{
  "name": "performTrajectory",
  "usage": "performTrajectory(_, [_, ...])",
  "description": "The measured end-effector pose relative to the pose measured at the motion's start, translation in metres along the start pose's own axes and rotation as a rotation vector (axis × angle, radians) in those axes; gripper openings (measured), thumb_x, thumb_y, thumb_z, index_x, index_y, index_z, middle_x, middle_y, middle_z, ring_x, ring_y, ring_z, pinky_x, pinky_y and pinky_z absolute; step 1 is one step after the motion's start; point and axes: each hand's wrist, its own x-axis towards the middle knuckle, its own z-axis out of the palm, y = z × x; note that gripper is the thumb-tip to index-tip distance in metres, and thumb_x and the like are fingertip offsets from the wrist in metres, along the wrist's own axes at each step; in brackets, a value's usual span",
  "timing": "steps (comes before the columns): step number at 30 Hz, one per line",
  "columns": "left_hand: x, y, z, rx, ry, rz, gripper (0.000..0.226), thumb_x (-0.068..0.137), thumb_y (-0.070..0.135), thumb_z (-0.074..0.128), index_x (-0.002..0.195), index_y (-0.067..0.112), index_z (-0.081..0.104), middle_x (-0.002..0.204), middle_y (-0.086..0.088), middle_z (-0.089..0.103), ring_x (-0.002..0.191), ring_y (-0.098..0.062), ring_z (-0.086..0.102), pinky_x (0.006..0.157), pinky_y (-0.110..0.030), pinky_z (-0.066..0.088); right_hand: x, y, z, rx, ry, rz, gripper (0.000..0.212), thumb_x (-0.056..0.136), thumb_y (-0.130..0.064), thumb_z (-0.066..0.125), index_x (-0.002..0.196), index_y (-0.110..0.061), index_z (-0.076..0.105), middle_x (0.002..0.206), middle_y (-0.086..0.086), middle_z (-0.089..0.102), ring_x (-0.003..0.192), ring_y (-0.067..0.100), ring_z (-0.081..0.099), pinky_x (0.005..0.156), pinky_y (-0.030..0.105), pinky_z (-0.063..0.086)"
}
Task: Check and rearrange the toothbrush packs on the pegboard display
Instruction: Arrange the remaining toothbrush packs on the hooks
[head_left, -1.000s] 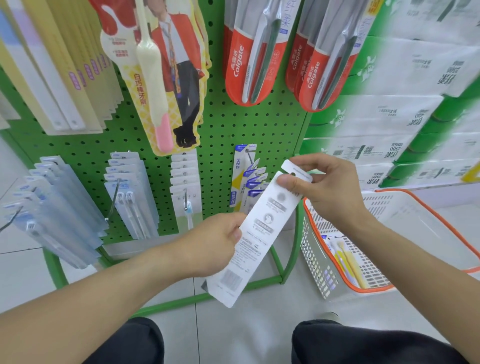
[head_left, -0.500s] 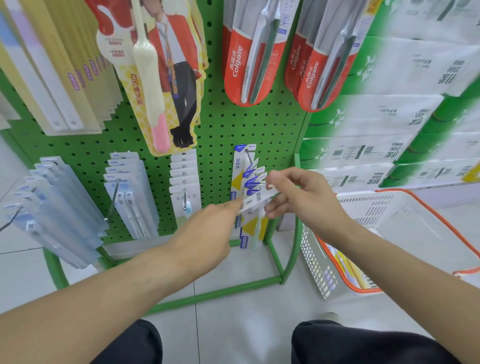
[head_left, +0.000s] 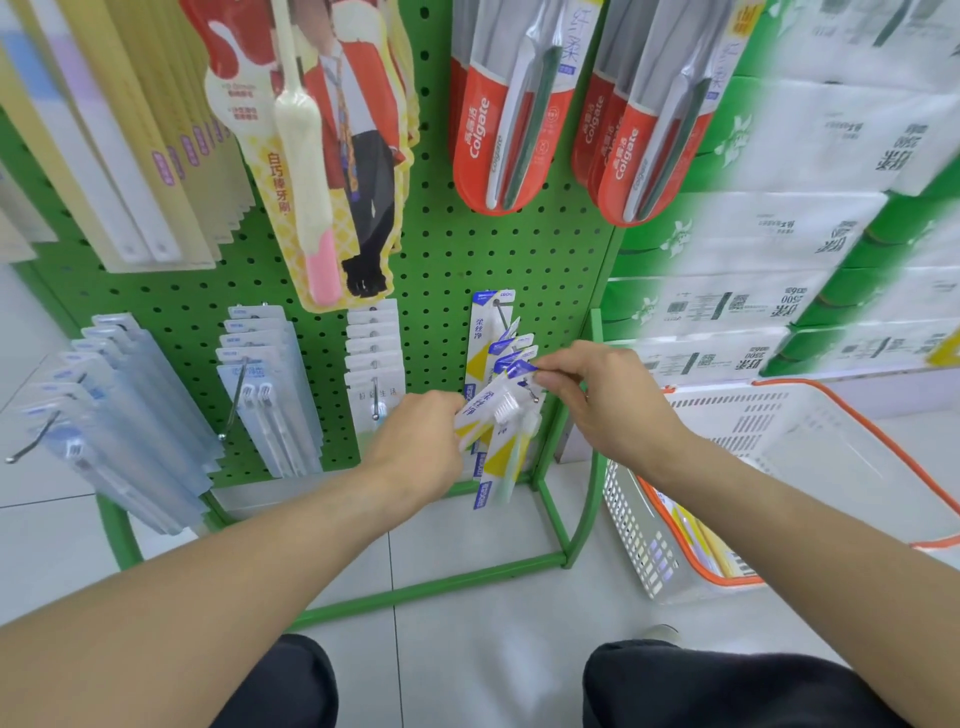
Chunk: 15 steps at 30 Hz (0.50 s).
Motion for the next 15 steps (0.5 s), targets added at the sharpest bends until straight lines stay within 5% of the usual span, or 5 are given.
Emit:
performTrajectory(3, [0.007, 0.002, 0.005, -0.021, -0.022, -0.026, 0.020, 0.088, 0.002, 0.054, 0.073, 0.015, 0.053, 0.073, -0.004, 0.057, 0.078, -0.032, 0.058, 0.059, -0.032, 0.042, 0.001, 0.000, 0.002, -0.024, -0.012, -0.020, 0.018, 0.097, -0.024, 0.066, 0.108, -0.017, 0.078, 0.094, 0.005, 0.073, 0.084, 0.024, 0.065, 0.075, 0.033, 0.049])
performTrajectory(6, [0.012, 0.007, 0.009, -0.059, -0.044, -0.028, 0.005, 0.088, 0.011, 0.060, 0.086, 0.015, 0.064, 0.085, -0.004, 0.070, 0.085, -0.030, 0.066, 0.074, -0.040, 0.057, 0.002, 0.002, 0.001, 0.002, 0.003, -0.010, 0.012, 0.094, -0.023, 0.071, 0.099, -0.016, 0.078, 0.091, -0.001, 0.076, 0.078, 0.016, 0.064, 0.076, 0.034, 0.053])
performTrajectory(15, [0.015, 0.035, 0.009, -0.097, 0.164, 0.105, 0.044, 0.096, 0.033, 0.062, 0.136, 0.020, 0.049, 0.129, 0.000, 0.057, 0.114, -0.024, 0.059, 0.091, -0.040, 0.049, 0.003, 0.009, -0.007, 0.021, -0.061, 0.060, 0.008, 0.091, -0.025, 0.074, 0.091, -0.017, 0.074, 0.078, -0.008, 0.068, 0.071, 0.009, 0.062, 0.069, 0.022, 0.048])
